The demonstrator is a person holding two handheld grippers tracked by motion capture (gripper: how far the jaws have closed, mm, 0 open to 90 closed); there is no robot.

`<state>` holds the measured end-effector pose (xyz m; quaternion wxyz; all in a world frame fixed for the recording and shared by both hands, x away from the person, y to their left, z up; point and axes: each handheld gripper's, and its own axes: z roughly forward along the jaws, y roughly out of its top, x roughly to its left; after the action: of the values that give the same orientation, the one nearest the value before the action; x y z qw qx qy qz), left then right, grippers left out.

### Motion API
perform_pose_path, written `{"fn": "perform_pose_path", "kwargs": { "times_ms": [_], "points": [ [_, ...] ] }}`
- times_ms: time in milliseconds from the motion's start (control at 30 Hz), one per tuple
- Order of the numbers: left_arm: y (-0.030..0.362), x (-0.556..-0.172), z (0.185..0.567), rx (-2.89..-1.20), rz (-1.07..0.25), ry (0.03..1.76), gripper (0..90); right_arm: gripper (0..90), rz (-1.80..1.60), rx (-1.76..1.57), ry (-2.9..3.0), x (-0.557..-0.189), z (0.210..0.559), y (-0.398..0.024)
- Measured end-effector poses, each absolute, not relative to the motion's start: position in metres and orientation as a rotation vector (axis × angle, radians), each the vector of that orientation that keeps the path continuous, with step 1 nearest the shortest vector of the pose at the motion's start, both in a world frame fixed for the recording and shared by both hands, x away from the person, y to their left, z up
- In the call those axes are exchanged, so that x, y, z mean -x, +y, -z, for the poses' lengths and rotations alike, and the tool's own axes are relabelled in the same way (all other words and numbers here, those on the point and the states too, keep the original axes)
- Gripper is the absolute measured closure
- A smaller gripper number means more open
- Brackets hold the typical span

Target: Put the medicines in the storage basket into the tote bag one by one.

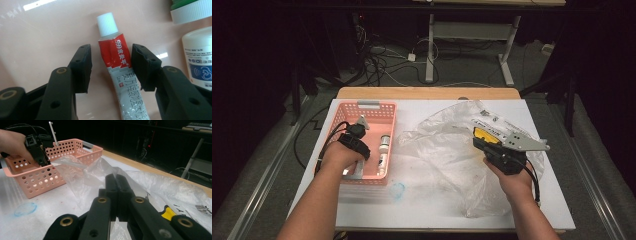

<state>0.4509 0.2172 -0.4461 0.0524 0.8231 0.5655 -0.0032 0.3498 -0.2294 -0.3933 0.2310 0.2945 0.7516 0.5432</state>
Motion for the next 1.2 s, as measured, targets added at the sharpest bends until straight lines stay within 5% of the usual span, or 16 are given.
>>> {"fn": "perform_pose_path", "kwargs": {
  "times_ms": [433, 1200],
  "points": [
    [0.212, -0.449, 0.446, -2.519, -0.021, 1.674, 65.1, 90.0, -1.493, -0.807, 2.068, -0.349, 0.393, -0.229],
    [0.215, -0.438, 0.433, -2.445, -0.102, 1.555, 66.3, 90.0, -1.499, -0.804, 2.056, -0.348, 0.392, -0.23]
  ]
}}
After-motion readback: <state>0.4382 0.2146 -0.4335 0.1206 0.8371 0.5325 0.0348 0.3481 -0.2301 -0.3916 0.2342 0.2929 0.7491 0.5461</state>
